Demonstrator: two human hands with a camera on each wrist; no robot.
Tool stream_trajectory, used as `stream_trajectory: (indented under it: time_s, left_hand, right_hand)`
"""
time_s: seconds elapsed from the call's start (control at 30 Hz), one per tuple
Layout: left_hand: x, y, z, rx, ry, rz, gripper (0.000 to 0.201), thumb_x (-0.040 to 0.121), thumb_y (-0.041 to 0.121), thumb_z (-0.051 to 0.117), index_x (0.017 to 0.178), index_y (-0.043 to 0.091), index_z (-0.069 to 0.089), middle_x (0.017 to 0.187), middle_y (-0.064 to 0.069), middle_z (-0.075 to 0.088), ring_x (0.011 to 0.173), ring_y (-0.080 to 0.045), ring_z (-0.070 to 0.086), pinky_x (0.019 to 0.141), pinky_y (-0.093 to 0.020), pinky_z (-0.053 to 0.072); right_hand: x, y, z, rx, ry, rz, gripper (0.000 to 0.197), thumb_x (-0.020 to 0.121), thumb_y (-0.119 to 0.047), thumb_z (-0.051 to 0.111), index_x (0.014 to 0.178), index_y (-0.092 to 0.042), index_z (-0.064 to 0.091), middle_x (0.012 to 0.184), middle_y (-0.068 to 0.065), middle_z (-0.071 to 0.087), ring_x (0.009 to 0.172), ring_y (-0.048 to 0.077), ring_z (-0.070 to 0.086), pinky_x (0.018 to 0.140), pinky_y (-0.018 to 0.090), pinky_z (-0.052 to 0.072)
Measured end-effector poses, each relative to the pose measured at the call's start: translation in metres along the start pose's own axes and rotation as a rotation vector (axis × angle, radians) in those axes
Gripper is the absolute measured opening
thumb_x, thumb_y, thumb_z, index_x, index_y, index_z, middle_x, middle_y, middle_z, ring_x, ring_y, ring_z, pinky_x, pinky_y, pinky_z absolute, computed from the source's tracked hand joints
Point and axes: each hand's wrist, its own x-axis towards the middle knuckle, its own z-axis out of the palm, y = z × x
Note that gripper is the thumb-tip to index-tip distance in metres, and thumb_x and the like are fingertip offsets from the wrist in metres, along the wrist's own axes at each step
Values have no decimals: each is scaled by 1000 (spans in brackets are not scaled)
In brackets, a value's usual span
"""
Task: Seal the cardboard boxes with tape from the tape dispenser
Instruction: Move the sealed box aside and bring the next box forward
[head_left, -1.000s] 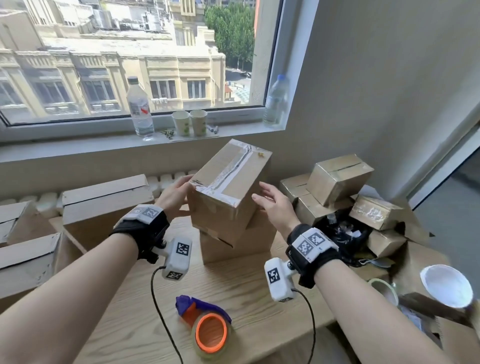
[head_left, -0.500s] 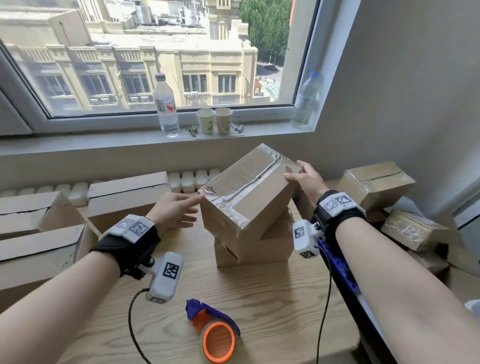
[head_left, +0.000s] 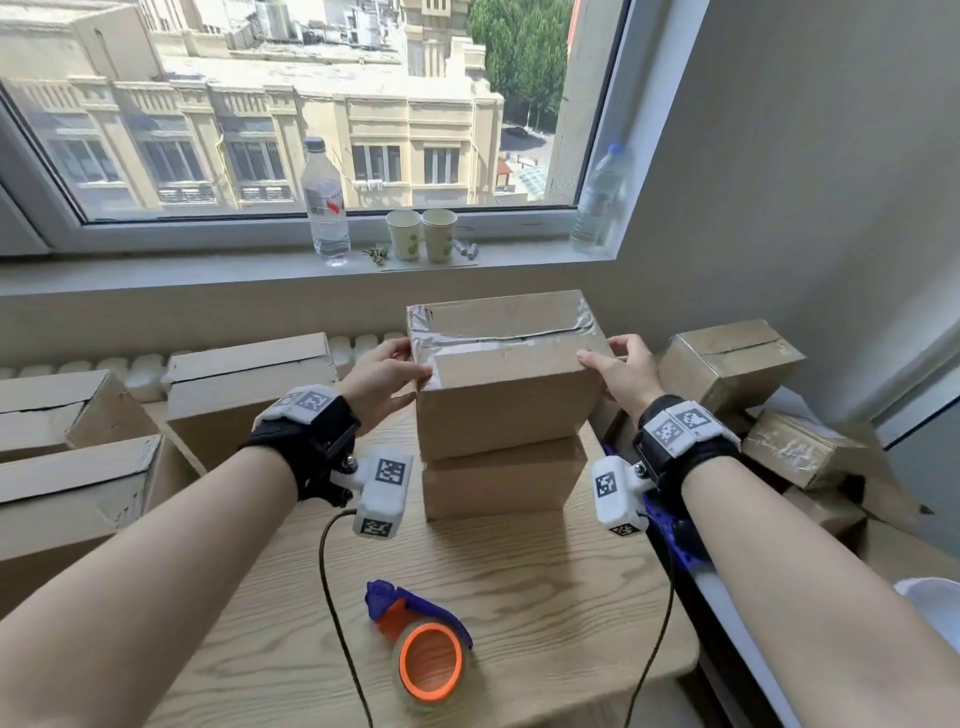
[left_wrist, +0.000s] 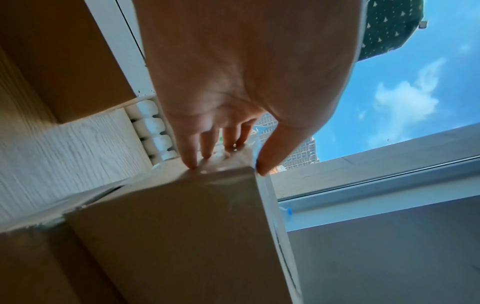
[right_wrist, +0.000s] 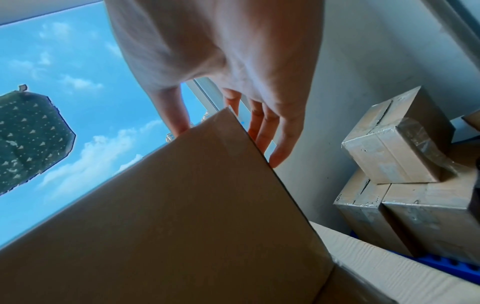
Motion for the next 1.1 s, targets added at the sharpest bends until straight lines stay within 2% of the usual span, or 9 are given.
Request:
stream_trajectory:
  time_s: [0.13, 0.2, 0.27, 0.37, 0.47, 0.57, 0.67, 0.83, 1.1]
  left_hand:
    - [7, -7, 2, 34, -10, 16, 49, 92, -3, 47, 135, 18, 46, 121, 2, 58, 90, -7, 56, 76, -25, 45]
    - [4, -7, 3, 65, 2, 50, 50, 93, -1, 47, 138, 20, 42, 131, 5, 53, 92, -6, 55, 83, -28, 44]
    - [1, -6, 3, 175, 31, 99, 51, 96, 7, 48, 144, 18, 34, 142, 6, 43, 111, -11, 52, 98, -32, 37]
    - [-4, -7, -7, 484, 115, 201, 54, 98, 28, 44, 147, 15, 26, 148, -5, 35, 134, -21, 37, 110, -34, 29]
    - [-8, -9, -25, 871, 154, 245, 54, 99, 36, 38, 148, 18, 23, 145, -13, 41, 132, -28, 40, 110, -37, 31]
    - [-18, -9, -48, 1017, 135, 303, 54, 99, 32, 39, 148, 18, 22, 149, -13, 34, 136, -26, 34, 111, -37, 28]
    - [-36, -9, -83, 1171, 136, 345, 55, 99, 30, 39, 149, 20, 19, 157, -6, 15, 143, -20, 18, 116, -39, 20]
    - [-75, -17, -176, 1456, 210, 407, 56, 98, 28, 40, 148, 17, 19, 156, -8, 15, 144, -21, 16, 116, -35, 16]
    - [-134, -46, -337, 1549, 226, 207, 56, 98, 30, 38, 148, 18, 18, 157, -7, 12, 145, -20, 12, 117, -38, 16]
  right_hand:
    - [-2, 2, 0, -68, 12, -9, 41, 79, -34, 71, 107, -17, 47, 106, 0, 56, 102, 23, 58, 94, 48, 49]
    - [-5, -1, 0, -113, 20, -17, 42, 82, -35, 69, 113, -15, 48, 113, 4, 57, 101, 21, 57, 95, 43, 48]
    - [-9, -4, -1, -167, 13, -27, 51, 85, -35, 67, 124, -11, 46, 119, 7, 56, 101, 20, 54, 95, 36, 44]
    - [-20, -14, -1, -298, -4, -88, 64, 87, -37, 64, 139, -11, 37, 136, 12, 45, 121, 25, 47, 105, 35, 36]
    - [-33, -32, 3, -501, -18, -218, 65, 89, -38, 59, 142, -13, 33, 145, 10, 33, 132, 26, 37, 111, 37, 29]
    - [-51, -55, 21, -649, -59, -335, 61, 89, -39, 57, 142, -17, 35, 148, 7, 31, 136, 25, 33, 112, 40, 28]
    - [-75, -77, 55, -718, -107, -446, 59, 90, -40, 55, 141, -18, 36, 146, 5, 35, 134, 24, 35, 112, 40, 29]
    - [-138, -106, 151, -813, -210, -659, 59, 91, -37, 54, 142, -15, 34, 144, 5, 38, 133, 21, 37, 111, 38, 31]
    - [-234, -119, 302, -863, -405, -611, 58, 94, -40, 50, 144, -19, 32, 151, 2, 30, 134, 23, 37, 107, 38, 33]
